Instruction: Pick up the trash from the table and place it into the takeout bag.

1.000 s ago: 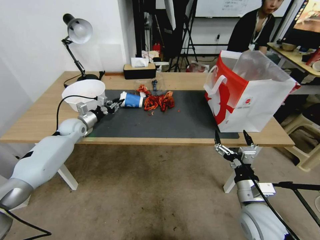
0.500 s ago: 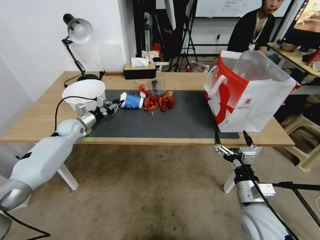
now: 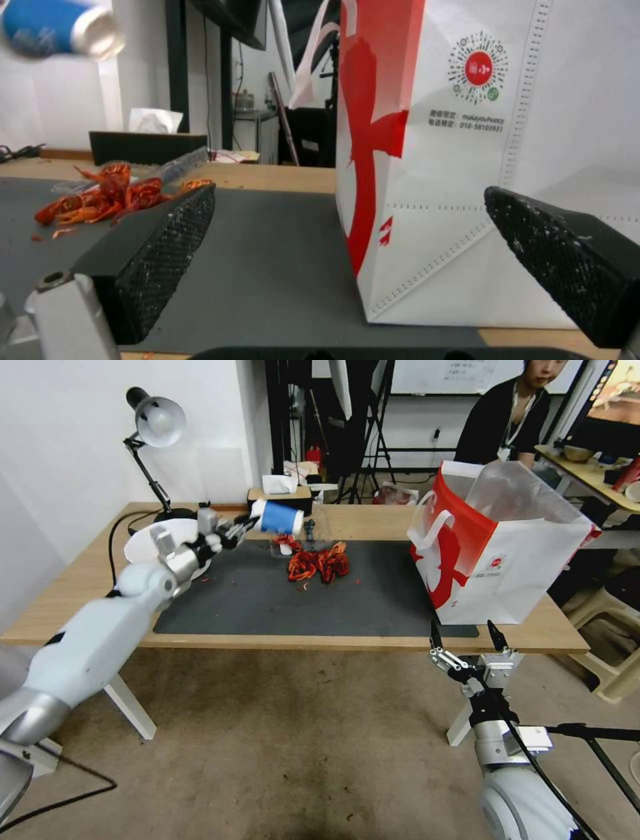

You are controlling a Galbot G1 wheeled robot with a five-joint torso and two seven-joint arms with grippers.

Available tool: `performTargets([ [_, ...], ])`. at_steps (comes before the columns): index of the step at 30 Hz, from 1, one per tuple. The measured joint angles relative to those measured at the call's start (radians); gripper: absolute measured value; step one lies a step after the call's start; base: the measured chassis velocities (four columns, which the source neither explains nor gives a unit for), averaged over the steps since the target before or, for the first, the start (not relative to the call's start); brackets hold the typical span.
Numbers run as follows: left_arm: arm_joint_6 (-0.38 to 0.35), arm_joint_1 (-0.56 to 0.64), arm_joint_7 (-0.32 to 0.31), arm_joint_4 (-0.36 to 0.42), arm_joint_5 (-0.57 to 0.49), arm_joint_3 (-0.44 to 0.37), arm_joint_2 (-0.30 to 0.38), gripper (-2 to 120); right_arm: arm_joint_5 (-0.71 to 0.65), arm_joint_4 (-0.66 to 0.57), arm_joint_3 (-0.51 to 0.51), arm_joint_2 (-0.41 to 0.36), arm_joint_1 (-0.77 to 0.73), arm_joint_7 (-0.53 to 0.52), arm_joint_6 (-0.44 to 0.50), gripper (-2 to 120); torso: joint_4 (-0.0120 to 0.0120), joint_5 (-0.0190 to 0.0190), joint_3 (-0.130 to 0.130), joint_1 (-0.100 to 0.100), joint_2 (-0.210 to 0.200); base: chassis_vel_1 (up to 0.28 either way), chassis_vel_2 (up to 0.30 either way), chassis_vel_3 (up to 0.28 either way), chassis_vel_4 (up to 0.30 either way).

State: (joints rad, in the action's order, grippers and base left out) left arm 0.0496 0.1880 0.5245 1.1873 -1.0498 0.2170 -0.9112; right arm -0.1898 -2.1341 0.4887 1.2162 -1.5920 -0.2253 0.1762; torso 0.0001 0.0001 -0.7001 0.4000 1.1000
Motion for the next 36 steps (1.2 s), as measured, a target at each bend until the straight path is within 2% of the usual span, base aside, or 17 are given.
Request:
performTargets([
  [2, -0.002, -0.032, 0.0, -0.003, -0.01, 0.025, -0.013, 17, 0.0, 0.0, 0.0, 0.0, 0.0, 0.0, 0.0, 100, -0.0003, -0.0002, 0.0, 0.0, 0.0, 0.0, 0.0, 0.0, 0.0],
  [5, -0.009, -0.124, -0.002, -0.018, -0.044, 0.106, -0.061, 17, 0.0, 0.0, 0.0, 0.0, 0.0, 0.0, 0.0, 100, -0.0001, 0.0002, 0.0, 0.0, 0.0, 0.0, 0.0, 0.0, 0.0],
  [6, -0.009, -0.124, -0.002, -0.018, -0.044, 0.106, -0.061, 17, 0.0, 0.0, 0.0, 0.0, 0.0, 0.0, 0.0, 100, -0.0001, 0.0002, 0.0, 0.0, 0.0, 0.0, 0.0, 0.0, 0.0],
  [8, -0.017, -0.183, -0.008, -0.03, -0.07, 0.164, -0.105, 17, 0.0, 0.0, 0.001, 0.001, 0.001, 0.0, -0.001, 100, -0.0002, 0.0001, 0.0, 0.0, 0.0, 0.0, 0.0, 0.0, 0.0],
  [12, -0.022, -0.233, -0.017, -0.04, -0.09, 0.208, -0.15, 17, 0.0, -0.002, 0.003, 0.001, 0.001, 0.0, -0.001, 100, -0.0006, 0.0006, 0.0, 0.0, 0.0, 0.0, 0.0, 0.0, 0.0],
  [13, -0.027, -0.262, -0.023, -0.045, -0.1, 0.233, -0.179, 17, 0.0, -0.003, 0.004, 0.0, 0.001, 0.0, -0.001, 100, 0.0, 0.0, 0.0, 0.0, 0.0, 0.0, 0.0, 0.0, 0.0],
  [14, -0.027, -0.262, -0.023, -0.045, -0.1, 0.233, -0.179, 17, 0.0, -0.003, 0.004, 0.0, 0.001, 0.0, -0.001, 100, 0.0, 0.0, 0.0, 0.0, 0.0, 0.0, 0.0, 0.0, 0.0],
  [18, -0.038, -0.36, -0.045, -0.052, -0.133, 0.306, -0.274, 17, -0.001, -0.003, 0.006, 0.0, 0.001, -0.001, -0.002, 100, -0.0003, 0.0001, 0.0, 0.0, 0.0, 0.0, 0.0, 0.0, 0.0],
  [27, -0.051, -0.453, -0.055, -0.082, -0.147, 0.391, -0.387, 17, 0.001, -0.001, 0.003, 0.012, 0.003, -0.001, -0.001, 100, -0.0001, 0.0001, 0.0, 0.0, 0.0, 0.0, 0.0, 0.0, 0.0],
  [36, -0.052, -0.469, -0.059, -0.145, -0.135, 0.466, -0.478, 17, 0.002, -0.006, 0.007, 0.015, -0.004, -0.001, 0.003, 100, -0.0002, 0.0001, 0.0, 0.0, 0.0, 0.0, 0.0, 0.0, 0.0],
])
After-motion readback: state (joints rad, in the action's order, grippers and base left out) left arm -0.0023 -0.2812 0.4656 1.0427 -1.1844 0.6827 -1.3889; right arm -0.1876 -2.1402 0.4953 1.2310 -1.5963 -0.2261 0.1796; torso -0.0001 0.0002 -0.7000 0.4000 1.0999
